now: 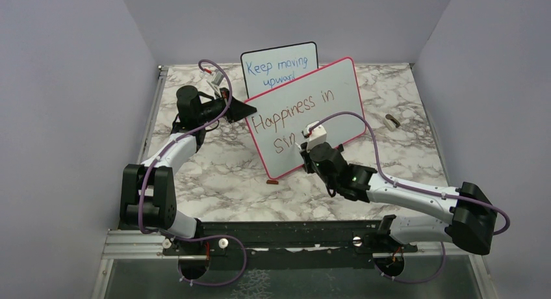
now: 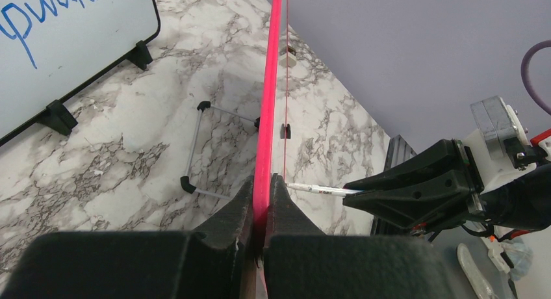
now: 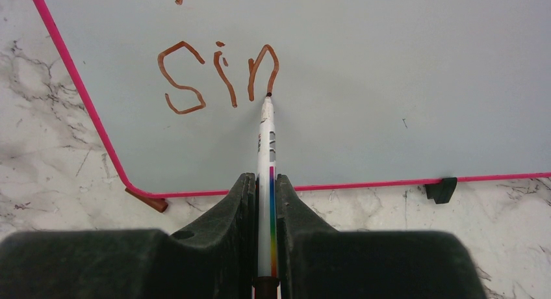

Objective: Write a sentence on the whiteboard

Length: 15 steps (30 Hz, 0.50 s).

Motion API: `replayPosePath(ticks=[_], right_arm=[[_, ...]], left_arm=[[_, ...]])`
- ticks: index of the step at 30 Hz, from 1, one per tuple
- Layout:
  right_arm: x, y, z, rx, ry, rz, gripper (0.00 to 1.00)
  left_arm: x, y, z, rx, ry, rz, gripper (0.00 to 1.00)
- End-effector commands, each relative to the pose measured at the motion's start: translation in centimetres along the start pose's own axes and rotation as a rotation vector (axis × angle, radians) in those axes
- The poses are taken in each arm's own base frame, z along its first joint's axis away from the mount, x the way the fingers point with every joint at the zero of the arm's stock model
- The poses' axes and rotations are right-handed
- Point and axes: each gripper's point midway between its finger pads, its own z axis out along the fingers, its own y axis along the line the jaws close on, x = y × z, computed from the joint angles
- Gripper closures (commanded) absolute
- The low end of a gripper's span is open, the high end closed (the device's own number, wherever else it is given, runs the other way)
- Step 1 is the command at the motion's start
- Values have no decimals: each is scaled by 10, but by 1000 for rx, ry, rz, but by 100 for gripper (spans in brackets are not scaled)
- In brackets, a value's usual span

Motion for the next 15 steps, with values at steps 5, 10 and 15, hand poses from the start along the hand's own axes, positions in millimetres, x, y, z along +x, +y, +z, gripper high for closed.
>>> replayPosePath(ticks=[5, 10, 15], right_arm=[[9, -2, 1, 1, 27, -4, 99], [-7, -4, 3, 23, -24, 3, 99], [-18, -5, 6, 40, -59, 5, 99]], left_arm=[[25, 21, 3, -67, 53, -38, 100], [25, 21, 3, -68, 54, -37, 100], [25, 21, 3, -67, 55, -38, 100]])
